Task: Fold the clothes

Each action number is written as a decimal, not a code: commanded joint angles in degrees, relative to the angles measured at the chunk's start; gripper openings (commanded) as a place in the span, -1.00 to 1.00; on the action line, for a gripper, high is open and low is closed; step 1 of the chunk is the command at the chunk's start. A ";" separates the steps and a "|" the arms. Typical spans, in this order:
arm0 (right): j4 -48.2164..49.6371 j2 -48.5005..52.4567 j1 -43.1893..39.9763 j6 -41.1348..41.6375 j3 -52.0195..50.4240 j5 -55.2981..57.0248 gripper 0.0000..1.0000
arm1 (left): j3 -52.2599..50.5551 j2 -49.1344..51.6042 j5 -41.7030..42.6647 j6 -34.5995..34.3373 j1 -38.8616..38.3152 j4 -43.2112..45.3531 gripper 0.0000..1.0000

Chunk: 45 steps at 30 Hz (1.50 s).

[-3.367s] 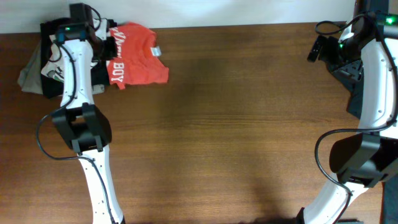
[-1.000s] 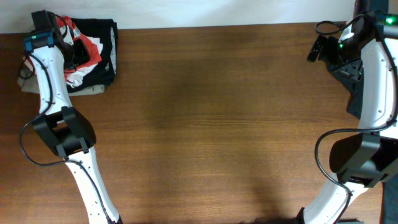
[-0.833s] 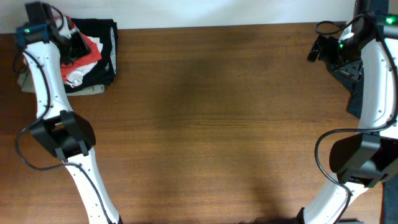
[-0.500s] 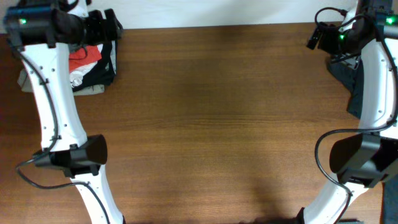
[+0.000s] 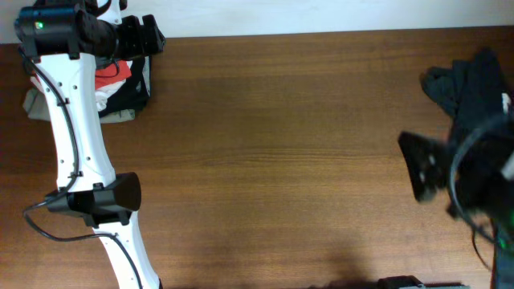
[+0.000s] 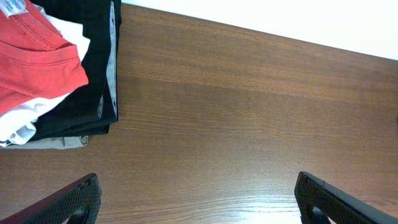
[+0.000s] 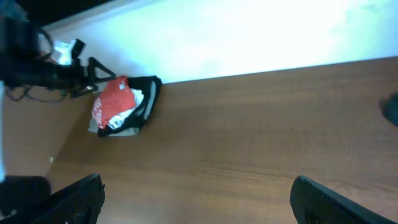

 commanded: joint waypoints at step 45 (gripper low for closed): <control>84.67 -65.72 0.96 -8.72 -126.88 6.14 0.97 | -0.09 0.11 0.20 0.31 0.02 -0.04 0.98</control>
